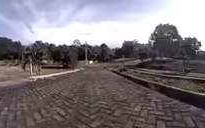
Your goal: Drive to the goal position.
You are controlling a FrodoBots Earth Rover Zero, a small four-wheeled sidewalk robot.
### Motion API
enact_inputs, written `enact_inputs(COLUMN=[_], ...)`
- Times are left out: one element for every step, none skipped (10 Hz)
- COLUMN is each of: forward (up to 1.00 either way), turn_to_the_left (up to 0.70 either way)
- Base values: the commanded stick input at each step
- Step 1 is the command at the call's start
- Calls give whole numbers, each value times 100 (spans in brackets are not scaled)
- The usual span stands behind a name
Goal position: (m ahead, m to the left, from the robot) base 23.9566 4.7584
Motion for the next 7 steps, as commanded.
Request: enact_inputs(forward=[100,100,100,100,100,100,100], turn_to_the_left=[0,0,0,0,0,0,0])
